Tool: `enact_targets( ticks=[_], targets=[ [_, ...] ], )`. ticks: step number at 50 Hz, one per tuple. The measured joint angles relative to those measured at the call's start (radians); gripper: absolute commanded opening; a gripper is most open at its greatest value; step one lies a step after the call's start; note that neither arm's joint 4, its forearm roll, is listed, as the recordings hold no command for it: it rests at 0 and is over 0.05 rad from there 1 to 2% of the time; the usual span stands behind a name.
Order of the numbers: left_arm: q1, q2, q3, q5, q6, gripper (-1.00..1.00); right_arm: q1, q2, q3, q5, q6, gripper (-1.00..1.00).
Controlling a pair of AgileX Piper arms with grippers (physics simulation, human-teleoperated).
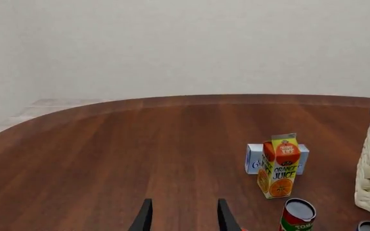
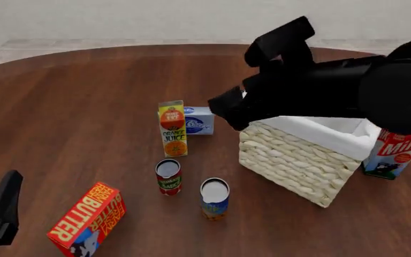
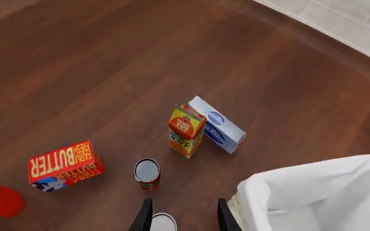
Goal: Pick up the tomato sauce, and put it in the basket.
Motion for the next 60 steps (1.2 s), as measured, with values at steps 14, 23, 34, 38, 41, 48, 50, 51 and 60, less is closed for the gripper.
enact_targets(
  ticks=[14, 23, 34, 38, 41, 48, 50, 51, 60],
  targets=[
    [0.000, 0.000, 0.001, -0.001, 0.000, 1.00, 0.003, 0.189, -0.088, 0.030, 0.000, 1.00],
    [0.000, 0.000, 0.001, -0.001, 0.000, 1.00, 0.012, 0.279, -0.126, 0.036, 0.012, 1.00],
    [0.000, 0.000, 0.001, -0.001, 0.000, 1.00, 0.045, 0.355, -0.149, 0.029, 0.036, 1.00],
    [0.000, 0.000, 0.001, -0.001, 0.000, 1.00, 0.064, 0.375, -0.151, 0.022, 0.049, 1.00],
    [0.000, 0.000, 0.001, -0.001, 0.000, 1.00, 0.076, 0.390, -0.153, 0.017, 0.057, 1.00],
    [0.000, 0.000, 0.001, -0.001, 0.000, 1.00, 0.101, 0.425, -0.161, 0.007, 0.071, 1.00],
    [0.000, 0.000, 0.001, -0.001, 0.000, 1.00, 0.106, 0.435, -0.165, 0.004, 0.074, 1.00],
    [0.000, 0.000, 0.001, -0.001, 0.000, 1.00, 0.108, 0.440, -0.166, 0.002, 0.076, 1.00],
    [0.000, 0.000, 0.001, -0.001, 0.000, 1.00, 0.122, 0.487, -0.181, -0.013, 0.086, 1.00]
  ],
)
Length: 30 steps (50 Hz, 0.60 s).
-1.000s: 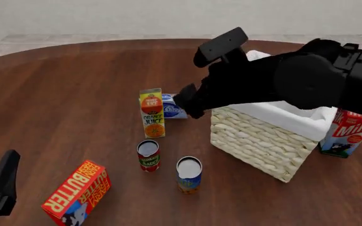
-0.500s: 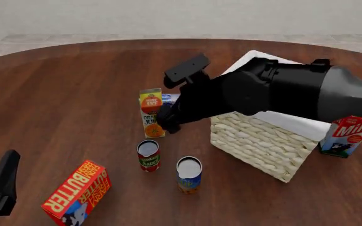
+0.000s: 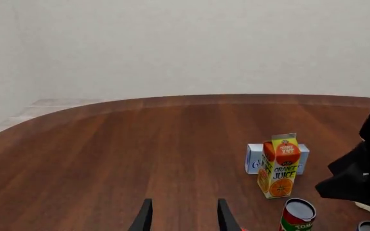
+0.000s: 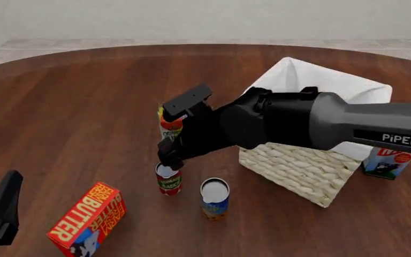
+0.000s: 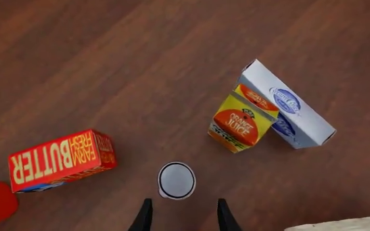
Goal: Pick up the tomato sauce, and put it in the basket.
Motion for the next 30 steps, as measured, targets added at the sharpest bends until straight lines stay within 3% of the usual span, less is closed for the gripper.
enact_targets(
  ticks=[30],
  targets=[
    [0.000, 0.000, 0.000, 0.000, 0.000, 1.00, 0.008, 0.142, -0.026, -0.056, 0.032, 1.00]
  ],
)
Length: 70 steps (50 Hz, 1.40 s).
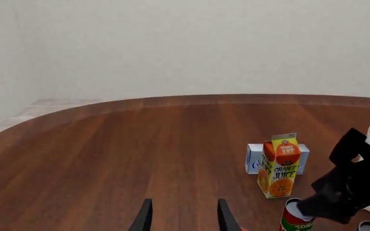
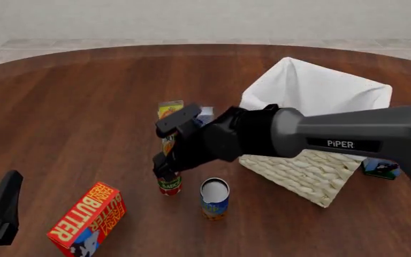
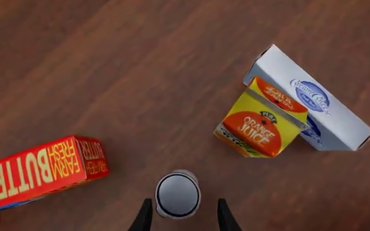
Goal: Pick up the tomato sauce, and put it in the basket.
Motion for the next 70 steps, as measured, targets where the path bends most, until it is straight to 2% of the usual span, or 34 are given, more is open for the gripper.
enact_targets(
  ticks=[46, 47, 70],
  targets=[
    [0.000, 0.000, 0.000, 0.000, 0.000, 1.00, 0.018, 0.113, 0.004, -0.024, 0.045, 1.00],
    [0.000, 0.000, 0.000, 0.000, 0.000, 1.00, 0.018, 0.113, 0.004, -0.025, 0.045, -1.00],
    [0.000, 0.000, 0.000, 0.000, 0.000, 1.00, 0.031, 0.053, 0.031, -0.025, 0.007, -1.00]
  ],
)
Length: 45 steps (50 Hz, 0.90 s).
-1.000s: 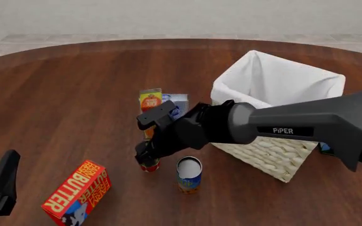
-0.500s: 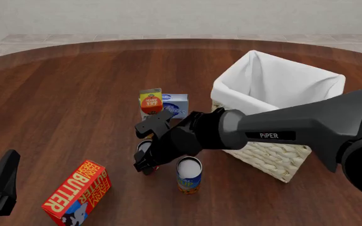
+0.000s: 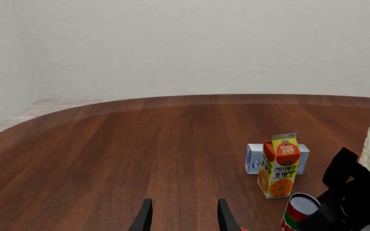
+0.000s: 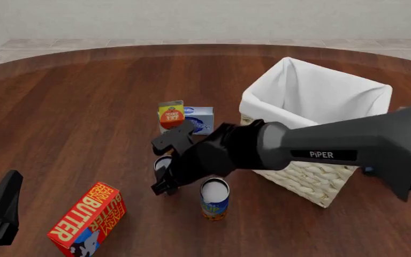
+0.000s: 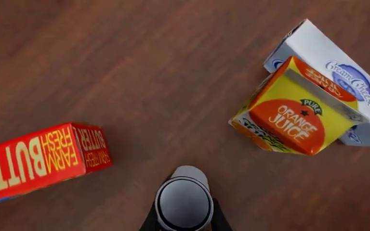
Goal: Pick up the tomato sauce, and put it in the basket.
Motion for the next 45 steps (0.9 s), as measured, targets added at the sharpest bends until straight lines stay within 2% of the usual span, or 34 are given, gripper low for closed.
enact_targets(
  ticks=[45],
  targets=[
    [0.000, 0.000, 0.000, 0.000, 0.000, 1.00, -0.018, -0.376, 0.100, 0.169, -0.062, -1.00]
  ],
)
